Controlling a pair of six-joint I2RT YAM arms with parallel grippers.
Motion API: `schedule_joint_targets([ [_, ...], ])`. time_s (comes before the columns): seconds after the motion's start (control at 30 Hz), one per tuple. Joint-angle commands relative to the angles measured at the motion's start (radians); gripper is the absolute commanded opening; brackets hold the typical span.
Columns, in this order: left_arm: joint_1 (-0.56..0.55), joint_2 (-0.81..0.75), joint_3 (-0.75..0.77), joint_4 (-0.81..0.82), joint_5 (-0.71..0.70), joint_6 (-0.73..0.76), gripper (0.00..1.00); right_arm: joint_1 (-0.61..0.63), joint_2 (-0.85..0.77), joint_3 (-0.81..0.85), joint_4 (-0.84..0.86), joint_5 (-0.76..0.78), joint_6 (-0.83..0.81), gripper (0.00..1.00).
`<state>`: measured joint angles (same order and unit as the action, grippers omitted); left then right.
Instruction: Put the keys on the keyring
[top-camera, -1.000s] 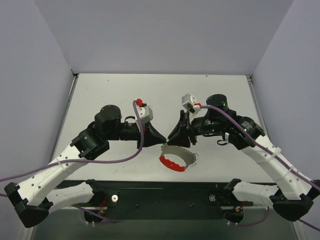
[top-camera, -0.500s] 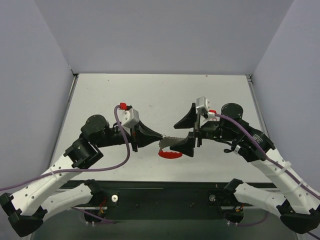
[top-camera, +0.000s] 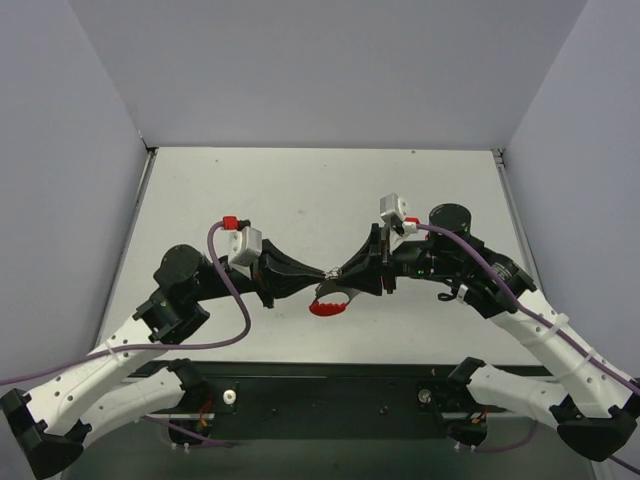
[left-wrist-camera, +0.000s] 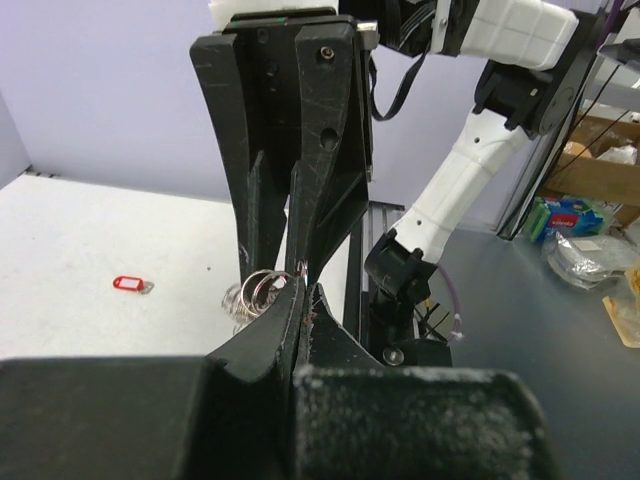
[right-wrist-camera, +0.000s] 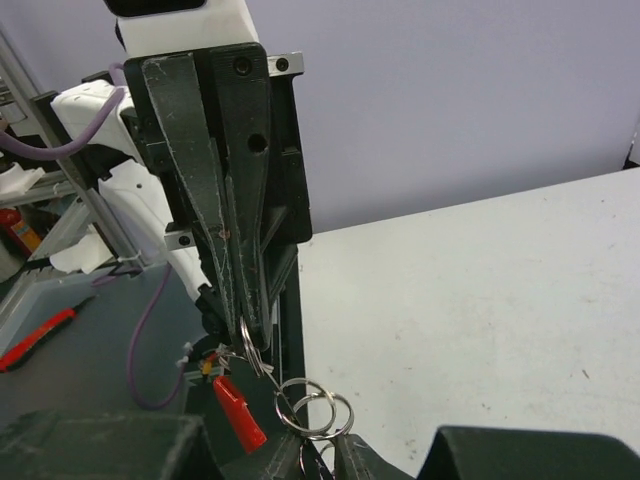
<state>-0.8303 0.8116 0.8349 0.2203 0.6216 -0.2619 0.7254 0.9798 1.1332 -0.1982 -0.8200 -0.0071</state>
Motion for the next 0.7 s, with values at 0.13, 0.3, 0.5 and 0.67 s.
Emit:
schedule_joint_targets([
  [0.13, -0.004, -0.003, -0.014, 0.269, 0.061, -0.089, 0.00, -0.011, 0.014, -0.026, 0.080, -0.047, -0.014, 0.14],
  [0.3, -0.004, 0.027, -0.030, 0.373, 0.098, -0.152, 0.00, -0.011, 0.028, -0.026, 0.105, -0.039, 0.004, 0.27],
  [0.5, -0.003, 0.043, -0.008, 0.321, 0.101, -0.140, 0.00, -0.021, -0.009, -0.049, 0.125, 0.033, 0.007, 0.75],
  [0.67, -0.001, -0.018, -0.034, 0.264, -0.011, -0.082, 0.00, -0.044, -0.118, -0.087, 0.181, 0.058, 0.036, 0.84],
])
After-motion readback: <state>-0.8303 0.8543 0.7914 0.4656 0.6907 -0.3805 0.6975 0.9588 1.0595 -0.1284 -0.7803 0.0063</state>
